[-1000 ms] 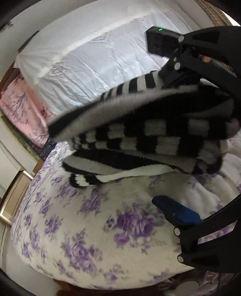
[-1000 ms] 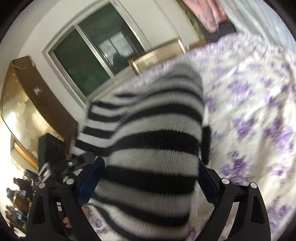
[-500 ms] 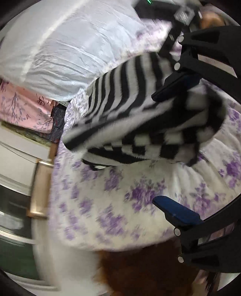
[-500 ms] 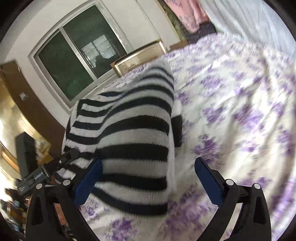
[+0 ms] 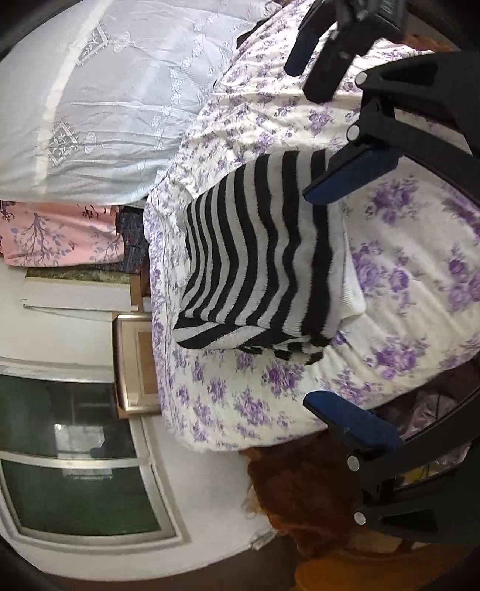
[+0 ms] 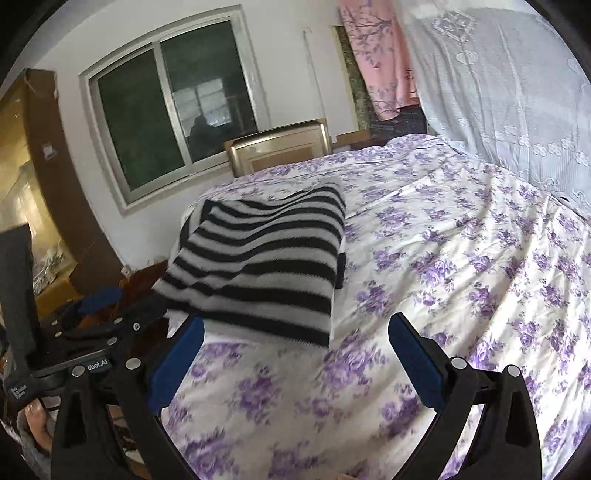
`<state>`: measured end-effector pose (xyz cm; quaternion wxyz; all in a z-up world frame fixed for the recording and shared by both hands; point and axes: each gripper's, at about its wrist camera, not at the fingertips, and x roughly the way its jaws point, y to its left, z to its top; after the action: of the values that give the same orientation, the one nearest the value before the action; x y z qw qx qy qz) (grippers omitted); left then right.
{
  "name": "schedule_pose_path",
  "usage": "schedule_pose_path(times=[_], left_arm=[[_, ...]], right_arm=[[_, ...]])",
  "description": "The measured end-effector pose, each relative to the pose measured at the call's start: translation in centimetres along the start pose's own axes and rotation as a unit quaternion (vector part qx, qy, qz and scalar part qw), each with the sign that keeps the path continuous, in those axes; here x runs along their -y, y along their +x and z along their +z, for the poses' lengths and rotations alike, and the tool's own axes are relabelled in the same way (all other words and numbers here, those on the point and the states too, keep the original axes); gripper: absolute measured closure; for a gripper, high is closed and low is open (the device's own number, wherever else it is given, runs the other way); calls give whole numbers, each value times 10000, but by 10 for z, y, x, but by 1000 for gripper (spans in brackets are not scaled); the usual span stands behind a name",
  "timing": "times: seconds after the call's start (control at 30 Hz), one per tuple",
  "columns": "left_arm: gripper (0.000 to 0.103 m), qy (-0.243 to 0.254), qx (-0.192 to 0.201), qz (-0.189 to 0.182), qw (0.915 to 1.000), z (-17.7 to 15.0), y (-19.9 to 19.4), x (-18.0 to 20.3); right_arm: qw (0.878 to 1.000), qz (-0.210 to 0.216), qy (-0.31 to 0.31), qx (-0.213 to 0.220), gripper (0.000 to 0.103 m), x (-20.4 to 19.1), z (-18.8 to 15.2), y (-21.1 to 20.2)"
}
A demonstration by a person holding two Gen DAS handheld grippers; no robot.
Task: Fold small clothes
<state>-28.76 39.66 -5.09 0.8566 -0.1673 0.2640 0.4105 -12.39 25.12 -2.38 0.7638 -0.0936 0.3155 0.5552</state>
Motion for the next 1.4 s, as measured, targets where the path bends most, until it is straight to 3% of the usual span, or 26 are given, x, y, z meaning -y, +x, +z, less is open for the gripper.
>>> schedule_pose_path(times=[0.37, 0.7, 1.4], left_arm=[[5, 322, 117, 526, 9980, 0, -43, 28], [4, 261, 208, 364, 9988, 2, -64, 35], [4, 378, 35, 617, 9974, -3, -64, 45]], right_arm=[[9993, 109, -257, 254, 3, -11, -2, -33], [9987, 91, -376, 343, 3, -13, -2, -48], [9984, 73, -374, 411, 3, -12, -2, -55]])
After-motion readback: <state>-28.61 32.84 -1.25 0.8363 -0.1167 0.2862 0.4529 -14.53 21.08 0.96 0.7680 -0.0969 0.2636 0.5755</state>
